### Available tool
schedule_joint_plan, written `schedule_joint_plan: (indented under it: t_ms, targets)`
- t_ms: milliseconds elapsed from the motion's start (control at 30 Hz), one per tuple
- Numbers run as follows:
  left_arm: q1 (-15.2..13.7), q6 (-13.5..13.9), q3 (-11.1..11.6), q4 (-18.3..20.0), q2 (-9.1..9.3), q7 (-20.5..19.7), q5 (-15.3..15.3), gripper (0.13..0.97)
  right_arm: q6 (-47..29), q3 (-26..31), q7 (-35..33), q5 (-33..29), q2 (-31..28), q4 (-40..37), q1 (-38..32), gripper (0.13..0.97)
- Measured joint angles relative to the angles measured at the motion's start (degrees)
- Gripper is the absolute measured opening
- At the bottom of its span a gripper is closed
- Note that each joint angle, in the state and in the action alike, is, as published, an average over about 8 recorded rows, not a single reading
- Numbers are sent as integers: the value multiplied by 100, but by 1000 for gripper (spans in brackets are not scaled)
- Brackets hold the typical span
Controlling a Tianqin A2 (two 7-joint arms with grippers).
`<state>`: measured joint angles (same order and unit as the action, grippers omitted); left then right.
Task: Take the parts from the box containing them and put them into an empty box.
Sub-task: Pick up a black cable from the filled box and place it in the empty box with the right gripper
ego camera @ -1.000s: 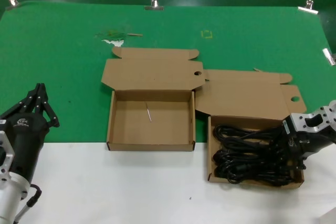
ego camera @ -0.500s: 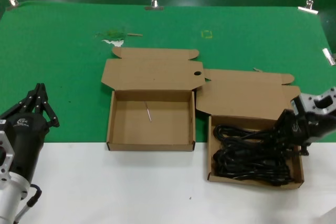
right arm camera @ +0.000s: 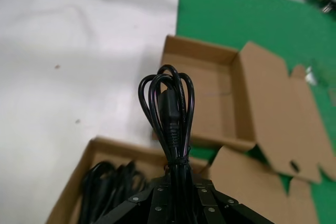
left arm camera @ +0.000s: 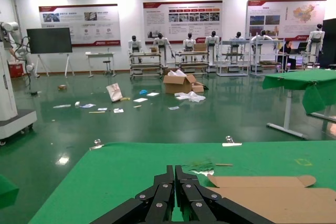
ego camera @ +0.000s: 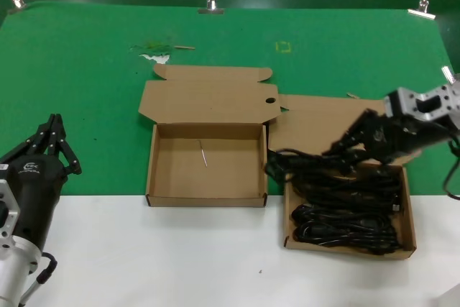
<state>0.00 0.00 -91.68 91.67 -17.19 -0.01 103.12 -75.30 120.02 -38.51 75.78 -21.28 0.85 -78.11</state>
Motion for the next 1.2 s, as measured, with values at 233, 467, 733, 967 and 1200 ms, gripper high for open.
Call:
schedule_joint_plan:
  t_ms: [233,467,733,967,1200]
  targets:
    - [0,0,0,0,0,0,0,151,316,-173,-135,159,264,-22,-27,194]
    - [0,0,0,0,0,0,0,151,687,-234,-271,208,580,-38,3,194]
    - [0,0,0,0,0,0,0,151,1137,-217,-371,181,955,-48,56,194]
    - [0,0,0,0,0,0,0,151,1476,-221,-419,176,1270,-53,126,194]
    - [0,0,0,0,0,0,0,151,1756,-249,-475,197,1531,-57,210,194]
